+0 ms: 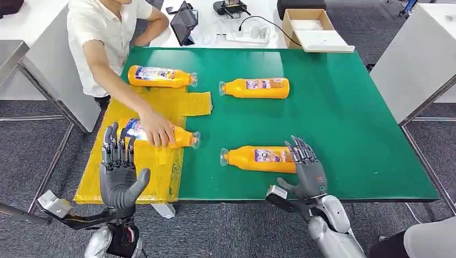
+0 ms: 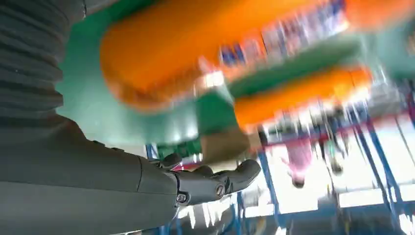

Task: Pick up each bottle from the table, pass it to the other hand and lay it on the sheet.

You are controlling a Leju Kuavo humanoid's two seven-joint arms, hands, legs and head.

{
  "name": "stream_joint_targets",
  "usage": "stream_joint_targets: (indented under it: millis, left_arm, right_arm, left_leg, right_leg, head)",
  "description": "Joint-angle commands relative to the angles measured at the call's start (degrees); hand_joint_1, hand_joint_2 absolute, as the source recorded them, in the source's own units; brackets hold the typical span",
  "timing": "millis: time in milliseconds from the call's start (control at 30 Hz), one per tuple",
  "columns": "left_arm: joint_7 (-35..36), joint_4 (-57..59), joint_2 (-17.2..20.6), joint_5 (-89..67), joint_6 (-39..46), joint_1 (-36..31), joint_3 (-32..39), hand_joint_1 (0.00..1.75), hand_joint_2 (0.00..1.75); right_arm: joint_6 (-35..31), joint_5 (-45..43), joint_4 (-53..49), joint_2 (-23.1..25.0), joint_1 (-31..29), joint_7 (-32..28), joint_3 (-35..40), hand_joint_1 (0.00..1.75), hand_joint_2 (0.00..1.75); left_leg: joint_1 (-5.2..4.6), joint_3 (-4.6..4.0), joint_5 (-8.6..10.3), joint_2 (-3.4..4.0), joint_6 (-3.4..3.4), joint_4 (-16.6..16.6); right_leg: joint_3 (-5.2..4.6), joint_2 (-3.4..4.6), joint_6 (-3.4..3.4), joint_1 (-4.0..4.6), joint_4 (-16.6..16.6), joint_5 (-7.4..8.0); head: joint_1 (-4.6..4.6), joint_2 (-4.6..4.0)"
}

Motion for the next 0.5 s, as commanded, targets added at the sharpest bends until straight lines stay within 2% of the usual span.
stream_joint_targets:
  millis: [33,133,267,433,500]
  left_arm:
    - [1.35,2.77,1.34,-0.70,0.19,-2.00,-3.31,0.00,1.75]
    - [1.56,2.95,1.28,-0.87,0.15,-2.18,-3.80,0.00,1.75]
    - [1.73,3.24,1.38,-1.06,0.12,-2.48,-4.19,0.00,1.75]
    - [2.08,4.44,1.49,-1.16,-0.27,-3.75,-5.58,0.00,1.75]
    - [2.20,5.05,1.53,-1.19,-0.36,-4.40,-6.14,0.00,1.75]
  right_arm:
    - [3.50,2.10,19.51,0.23,-9.16,6.01,1.94,0.00,1.75]
    - [2.91,2.82,20.96,-0.01,-10.54,7.15,1.94,0.00,1.75]
    - [2.44,3.44,22.68,0.12,-12.11,8.42,1.68,0.00,1.75]
    - [6.47,1.47,25.42,0.91,-14.02,5.89,1.28,0.00,1.75]
    - [5.83,2.45,26.70,1.23,-14.79,6.48,1.98,0.00,1.75]
  left_leg:
    - [0.03,0.10,-0.01,0.06,-0.07,-0.05]
    - [0.10,0.22,-0.06,0.23,-0.13,-0.04]
    - [0.08,0.18,-0.01,0.08,-0.10,-0.04]
    - [0.08,0.17,-0.02,0.15,-0.12,-0.04]
    - [0.09,0.19,-0.02,0.11,-0.13,-0.03]
  right_leg:
    - [0.08,0.01,-0.08,0.04,-0.04,0.00]
    - [0.17,0.12,-0.15,0.13,-0.04,0.00]
    - [0.16,-0.02,-0.12,0.11,-0.04,-0.01]
    - [0.14,0.04,-0.14,0.10,-0.04,0.01]
    - [0.17,0.00,-0.16,0.12,-0.03,-0.01]
  head:
    - [0.02,0.00]
    - [0.02,0.00]
    - [0.02,0.00]
    - [0.02,0.00]
    - [0.02,-0.02]
